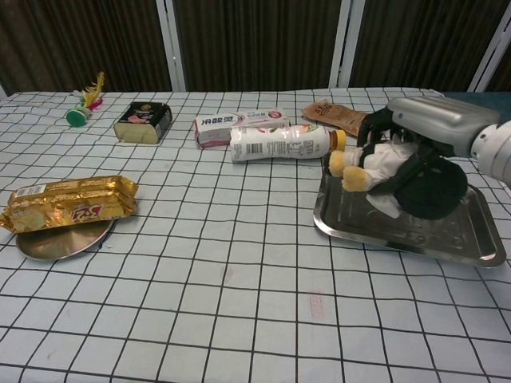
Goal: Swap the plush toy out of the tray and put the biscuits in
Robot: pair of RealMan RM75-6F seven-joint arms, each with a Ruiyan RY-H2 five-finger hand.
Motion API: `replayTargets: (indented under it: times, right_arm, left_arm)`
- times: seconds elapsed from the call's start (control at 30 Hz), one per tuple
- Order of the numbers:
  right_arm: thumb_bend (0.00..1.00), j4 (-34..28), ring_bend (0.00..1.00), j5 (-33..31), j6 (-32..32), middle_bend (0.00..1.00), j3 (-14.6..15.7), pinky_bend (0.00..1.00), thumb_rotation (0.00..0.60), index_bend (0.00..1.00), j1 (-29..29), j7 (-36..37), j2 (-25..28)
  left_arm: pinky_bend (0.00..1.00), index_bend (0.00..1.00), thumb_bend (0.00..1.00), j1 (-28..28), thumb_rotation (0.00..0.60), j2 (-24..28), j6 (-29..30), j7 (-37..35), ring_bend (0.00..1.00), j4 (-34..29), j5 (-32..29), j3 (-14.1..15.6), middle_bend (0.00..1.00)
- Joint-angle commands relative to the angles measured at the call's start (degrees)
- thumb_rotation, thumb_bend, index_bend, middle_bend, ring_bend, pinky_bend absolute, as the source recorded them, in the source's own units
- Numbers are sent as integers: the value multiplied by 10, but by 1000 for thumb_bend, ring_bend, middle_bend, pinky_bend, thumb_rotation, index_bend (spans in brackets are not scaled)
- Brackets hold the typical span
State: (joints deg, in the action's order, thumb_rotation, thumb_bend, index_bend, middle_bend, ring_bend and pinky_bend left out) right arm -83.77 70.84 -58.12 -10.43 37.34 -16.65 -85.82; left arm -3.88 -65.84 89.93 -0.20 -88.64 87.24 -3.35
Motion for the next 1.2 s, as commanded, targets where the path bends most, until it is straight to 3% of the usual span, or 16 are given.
replayTargets:
  times: [0.03, 0.33, 0.57, 0.67, 0.77, 0.83, 0.93, 1.03, 1.2]
  right_arm:
    - [131, -3, 691, 4, 16, 601, -22, 640, 600, 743, 31, -14, -18]
    - [131, 67, 692, -12, 70, 604, -76, 641, 600, 748, 125, -2, -97]
    - [131, 203, 694, -1, 82, 608, -96, 638, 600, 755, 189, 49, -195]
    - [131, 262, 634, 9, 90, 604, -95, 592, 600, 728, 207, 86, -227]
    - [131, 296, 430, 2, 128, 465, -96, 398, 600, 515, 223, 126, -240]
    - [118, 308, 211, 1, 152, 268, -98, 206, 600, 295, 232, 158, -242]
    - [80, 316, 22, 5, 177, 64, -96, 35, 600, 94, 240, 199, -241]
    - [57, 324, 0, 30, 171, 0, -83, 0, 600, 1, 240, 232, -237]
    - [53, 298, 0, 74, 125, 0, -57, 0, 600, 0, 224, 249, -211]
  left_arm:
    - [103, 107, 279, 2, 600, -1, 2, 13, 16, 0, -4, -2, 112]
    - [102, 124, 278, 4, 600, -3, 5, 37, 17, -1, -2, -1, 120]
    - [103, 140, 284, 7, 600, -2, 9, 49, 17, 1, -11, -5, 122]
    - [102, 142, 284, 9, 600, -1, 10, 49, 17, 0, -13, -5, 123]
    - [102, 142, 285, 9, 600, -1, 10, 56, 17, 0, -14, -6, 123]
    - [103, 142, 286, 10, 600, -2, 10, 63, 17, -1, -17, -7, 124]
    - [103, 143, 287, 10, 600, -3, 9, 67, 17, -1, -19, -8, 124]
    - [103, 143, 287, 9, 600, -2, 8, 68, 21, -2, -19, -8, 124]
    - [103, 143, 286, 10, 600, -2, 10, 71, 22, -2, -16, -8, 126]
